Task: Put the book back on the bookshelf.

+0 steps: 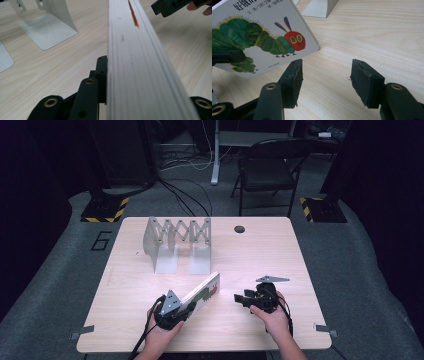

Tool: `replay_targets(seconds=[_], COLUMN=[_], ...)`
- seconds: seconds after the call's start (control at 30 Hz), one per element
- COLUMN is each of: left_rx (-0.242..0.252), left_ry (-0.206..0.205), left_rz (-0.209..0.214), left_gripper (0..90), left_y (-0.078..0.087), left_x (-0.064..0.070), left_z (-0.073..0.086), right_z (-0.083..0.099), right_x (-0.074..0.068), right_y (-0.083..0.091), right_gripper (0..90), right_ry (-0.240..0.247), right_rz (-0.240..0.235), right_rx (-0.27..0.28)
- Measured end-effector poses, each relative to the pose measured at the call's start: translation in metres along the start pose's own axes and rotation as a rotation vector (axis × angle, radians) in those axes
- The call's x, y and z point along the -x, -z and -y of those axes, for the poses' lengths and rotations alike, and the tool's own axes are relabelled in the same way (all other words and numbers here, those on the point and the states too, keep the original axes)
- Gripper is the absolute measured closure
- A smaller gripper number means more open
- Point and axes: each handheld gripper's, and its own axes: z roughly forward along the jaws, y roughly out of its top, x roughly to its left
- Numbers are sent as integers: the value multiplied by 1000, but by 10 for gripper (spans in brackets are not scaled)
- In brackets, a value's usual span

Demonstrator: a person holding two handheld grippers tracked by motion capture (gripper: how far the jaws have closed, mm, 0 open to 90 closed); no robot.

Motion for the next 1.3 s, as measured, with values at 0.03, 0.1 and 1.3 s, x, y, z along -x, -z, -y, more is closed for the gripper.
replay_targets(seconds=[0.03, 0.1, 1.3], left_rx=[-10, -3, 3], left_ry=[-2, -1, -2], left_rz=[11, 1, -39], left_gripper=[756, 756, 755], left_y=[1, 0, 0], left_x=[-1, 0, 4], left_z=[0, 0, 0], right_z=[0, 0, 2], right_x=[0, 0, 4], right_y=[0, 0, 0], right_gripper=[428, 428, 427], right_ry=[0, 1, -14], right_rz=[0, 1, 10], right_rx=[-1, -1, -2])
